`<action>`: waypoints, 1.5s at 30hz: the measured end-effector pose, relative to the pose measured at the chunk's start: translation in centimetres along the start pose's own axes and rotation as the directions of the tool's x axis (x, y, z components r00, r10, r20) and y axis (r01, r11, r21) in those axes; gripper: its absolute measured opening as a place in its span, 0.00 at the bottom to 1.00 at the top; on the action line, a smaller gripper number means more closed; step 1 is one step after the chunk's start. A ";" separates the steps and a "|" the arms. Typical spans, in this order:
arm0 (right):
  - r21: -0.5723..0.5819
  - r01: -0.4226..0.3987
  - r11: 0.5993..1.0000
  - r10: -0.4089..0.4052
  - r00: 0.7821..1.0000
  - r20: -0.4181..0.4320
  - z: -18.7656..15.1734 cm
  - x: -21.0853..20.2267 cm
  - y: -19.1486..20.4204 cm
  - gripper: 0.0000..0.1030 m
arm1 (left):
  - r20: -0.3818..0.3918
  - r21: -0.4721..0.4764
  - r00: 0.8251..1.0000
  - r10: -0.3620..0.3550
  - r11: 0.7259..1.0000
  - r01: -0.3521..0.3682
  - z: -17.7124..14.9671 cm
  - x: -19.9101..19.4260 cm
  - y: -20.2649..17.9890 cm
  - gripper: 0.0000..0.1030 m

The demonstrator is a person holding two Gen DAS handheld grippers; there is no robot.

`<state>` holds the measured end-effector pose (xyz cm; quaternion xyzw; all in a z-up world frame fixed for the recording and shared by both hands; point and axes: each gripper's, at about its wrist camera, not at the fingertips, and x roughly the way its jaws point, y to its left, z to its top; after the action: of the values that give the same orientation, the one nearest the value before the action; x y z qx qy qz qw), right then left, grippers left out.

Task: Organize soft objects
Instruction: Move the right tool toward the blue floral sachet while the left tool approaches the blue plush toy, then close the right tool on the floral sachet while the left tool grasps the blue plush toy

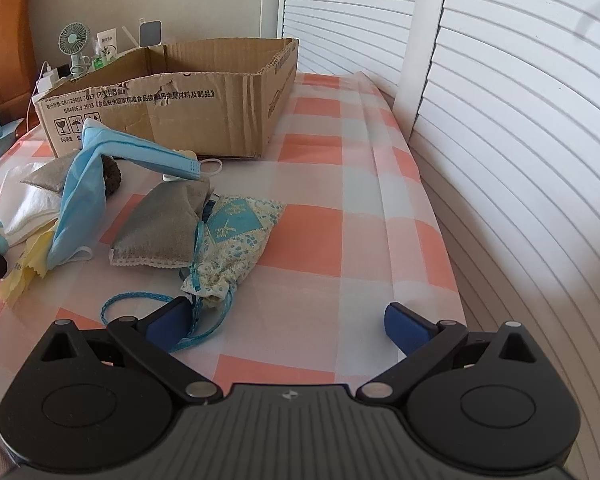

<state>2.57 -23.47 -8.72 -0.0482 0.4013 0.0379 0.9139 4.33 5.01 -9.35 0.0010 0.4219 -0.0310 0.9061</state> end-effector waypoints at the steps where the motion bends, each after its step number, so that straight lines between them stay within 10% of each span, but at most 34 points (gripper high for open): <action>1: 0.001 -0.002 1.000 0.002 1.000 -0.001 0.0 -0.1 -0.1 1.00 | 0.003 0.002 1.000 -0.001 1.000 0.001 0.0 0.0 0.0 1.00; 10: 0.006 0.009 1.000 -0.009 1.000 0.014 -0.4 -0.2 0.1 1.00 | 0.071 0.082 0.997 0.021 0.996 -0.026 0.2 -1.2 -0.6 0.93; 14: 0.001 0.014 1.000 -0.014 1.000 0.021 -0.4 -0.3 0.2 1.00 | 0.091 0.107 0.996 0.021 0.994 -0.031 0.5 -1.4 -1.1 0.73; 31: -0.014 0.188 0.982 -0.187 0.981 0.040 1.2 -0.1 -1.6 1.00 | 0.054 0.069 0.998 -0.016 0.998 0.012 0.1 -0.6 -1.0 0.72; 45: -0.149 -0.005 0.989 0.021 0.994 0.108 2.2 1.5 0.1 0.90 | 0.042 0.049 0.999 -0.030 0.998 0.028 0.3 -0.4 -0.8 0.73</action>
<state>5.21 -23.07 -8.33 -0.1115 0.3469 0.0762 0.9281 4.26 4.20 -8.83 0.0163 0.4015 -0.0543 0.9141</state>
